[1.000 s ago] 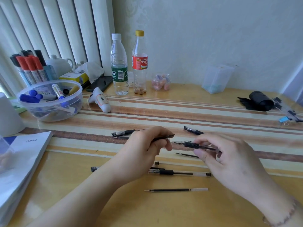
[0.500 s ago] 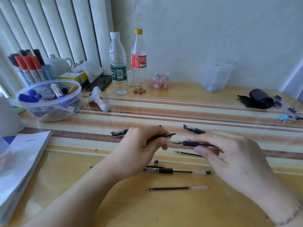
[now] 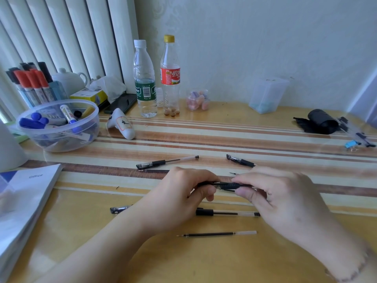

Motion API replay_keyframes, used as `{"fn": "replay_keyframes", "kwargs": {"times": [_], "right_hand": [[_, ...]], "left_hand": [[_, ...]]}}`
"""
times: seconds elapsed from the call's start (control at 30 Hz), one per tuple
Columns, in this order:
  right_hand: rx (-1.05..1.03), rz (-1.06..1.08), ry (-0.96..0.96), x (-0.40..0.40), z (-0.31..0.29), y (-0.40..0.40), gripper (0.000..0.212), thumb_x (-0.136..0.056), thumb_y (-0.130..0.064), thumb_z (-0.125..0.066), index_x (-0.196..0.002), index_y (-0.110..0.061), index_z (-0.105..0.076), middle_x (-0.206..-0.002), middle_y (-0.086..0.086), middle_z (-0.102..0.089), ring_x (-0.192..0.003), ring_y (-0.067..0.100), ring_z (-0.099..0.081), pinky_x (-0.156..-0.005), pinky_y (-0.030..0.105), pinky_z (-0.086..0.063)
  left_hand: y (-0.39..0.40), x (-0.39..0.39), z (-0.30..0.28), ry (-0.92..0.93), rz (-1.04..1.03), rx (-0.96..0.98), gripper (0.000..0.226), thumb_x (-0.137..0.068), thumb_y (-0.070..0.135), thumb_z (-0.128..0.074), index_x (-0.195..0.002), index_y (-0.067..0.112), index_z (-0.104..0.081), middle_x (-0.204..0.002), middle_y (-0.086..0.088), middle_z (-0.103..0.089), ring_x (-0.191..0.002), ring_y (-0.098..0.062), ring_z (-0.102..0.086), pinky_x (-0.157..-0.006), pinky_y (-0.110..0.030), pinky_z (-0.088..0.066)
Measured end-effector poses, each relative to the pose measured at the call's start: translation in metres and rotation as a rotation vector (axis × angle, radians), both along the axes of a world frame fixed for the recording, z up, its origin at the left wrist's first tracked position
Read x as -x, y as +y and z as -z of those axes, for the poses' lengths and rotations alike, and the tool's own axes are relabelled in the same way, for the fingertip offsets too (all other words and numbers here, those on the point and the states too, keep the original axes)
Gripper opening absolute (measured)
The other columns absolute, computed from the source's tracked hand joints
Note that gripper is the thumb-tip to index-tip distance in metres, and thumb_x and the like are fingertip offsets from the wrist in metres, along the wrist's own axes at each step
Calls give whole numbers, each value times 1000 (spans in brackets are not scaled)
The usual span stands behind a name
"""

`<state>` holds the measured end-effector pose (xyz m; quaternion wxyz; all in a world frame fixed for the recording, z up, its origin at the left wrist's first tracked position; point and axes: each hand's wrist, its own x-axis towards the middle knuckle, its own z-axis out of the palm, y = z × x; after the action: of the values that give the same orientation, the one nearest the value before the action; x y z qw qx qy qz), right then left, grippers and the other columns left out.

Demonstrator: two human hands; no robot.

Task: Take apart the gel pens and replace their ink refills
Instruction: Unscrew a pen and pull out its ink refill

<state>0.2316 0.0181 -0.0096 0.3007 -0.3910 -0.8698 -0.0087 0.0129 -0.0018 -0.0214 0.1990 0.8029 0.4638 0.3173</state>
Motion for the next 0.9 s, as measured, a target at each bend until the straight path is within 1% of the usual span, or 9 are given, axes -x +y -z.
{"fn": "replay_keyframes", "kwargs": {"times": [0.17,0.3,0.37,0.43,0.5,0.6,0.67,0.77,0.9], "right_hand": [[22,-19,32,2,3,0,15,-81,-28,-64,-89,-25,-76,-77,-16,-71,-64,13,-65,-51,32,-52],[75,2,42,6,5,0,10,-78,-24,-68,-85,-25,-75,-71,-17,-68,-62,7,-60,-53,25,-49],[151,16,75,4,6,2,7,-82,-25,-70,-87,-27,-74,-76,-20,-68,-70,5,-62,-59,27,-52],[216,47,94,0,7,7,9,-83,-28,-69,-91,-30,-72,-83,-23,-66,-81,2,-62,-69,24,-52],[217,135,91,-6,10,14,12,-82,-29,-69,-94,-29,-72,-91,-25,-64,-90,1,-59,-77,21,-48],[246,283,9,-11,14,22,14,-83,-32,-69,-96,-30,-71,-97,-22,-63,-99,7,-54,-81,24,-40],[278,318,-72,-10,17,23,15,-85,-35,-66,-99,-32,-71,-101,-22,-63,-104,7,-51,-84,24,-39],[330,318,-123,-7,18,22,15,-88,-34,-61,-100,-37,-70,-103,-26,-62,-109,6,-49,-86,24,-41],[340,308,-128,-8,17,21,17,-91,-33,-56,-99,-37,-71,-102,-26,-62,-110,6,-49,-84,24,-40]], "left_hand": [[2,0,5,-1,-8,-27,20,-95,12,-55,-106,20,-70,-74,11,-67,-58,-6,-50,-56,-8,-32],[2,0,5,31,-13,-81,22,-93,10,-57,-107,20,-70,-73,9,-67,-55,-3,-49,-55,-7,-33],[1,0,1,32,-10,-99,20,-94,17,-60,-110,19,-70,-79,11,-69,-64,2,-54,-61,-5,-35],[3,6,-4,16,-20,-89,29,-92,36,-59,-115,20,-68,-93,14,-70,-83,3,-60,-72,-6,-41],[11,22,-3,15,-130,-87,36,-91,44,-54,-117,22,-66,-105,15,-66,-96,0,-60,-81,-12,-47],[27,55,6,184,-412,-153,19,-92,20,-59,-109,22,-69,-113,10,-62,-106,-14,-56,-90,-37,-49],[34,68,12,284,-536,-79,21,-91,15,-60,-108,24,-69,-116,7,-61,-111,-22,-52,-92,-48,-46],[39,76,17,311,-635,12,21,-94,21,-55,-110,21,-68,-117,4,-62,-113,-24,-51,-95,-46,-43],[43,78,21,290,-655,41,17,-92,24,-59,-100,19,-72,-104,4,-63,-105,-23,-52,-93,-43,-44]]}}
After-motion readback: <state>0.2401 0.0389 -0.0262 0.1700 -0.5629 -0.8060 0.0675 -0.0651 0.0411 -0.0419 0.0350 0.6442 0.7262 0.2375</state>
